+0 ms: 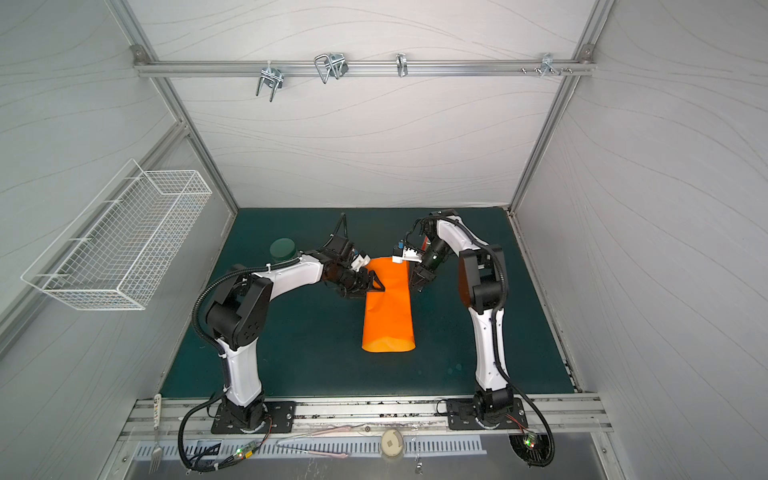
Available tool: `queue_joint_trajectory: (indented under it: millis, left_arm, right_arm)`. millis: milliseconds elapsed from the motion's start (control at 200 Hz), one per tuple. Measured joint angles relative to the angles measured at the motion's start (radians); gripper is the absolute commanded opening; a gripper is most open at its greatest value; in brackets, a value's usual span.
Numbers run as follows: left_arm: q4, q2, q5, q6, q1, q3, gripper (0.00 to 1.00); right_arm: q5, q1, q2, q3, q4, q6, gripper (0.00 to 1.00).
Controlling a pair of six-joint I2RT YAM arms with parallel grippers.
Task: Wrap a gift box in wrapping paper
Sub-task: Wrap the gift box with the wrapping paper.
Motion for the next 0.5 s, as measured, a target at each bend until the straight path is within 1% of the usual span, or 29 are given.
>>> queue_joint_trajectory:
  millis: [500]
  left_arm:
    - [0.000,0.000,0.000,0.000,0.000,0.000,0.74]
  right_arm:
    - [0.026,0.008,0.031,0.080,-0.016,0.009,0.22]
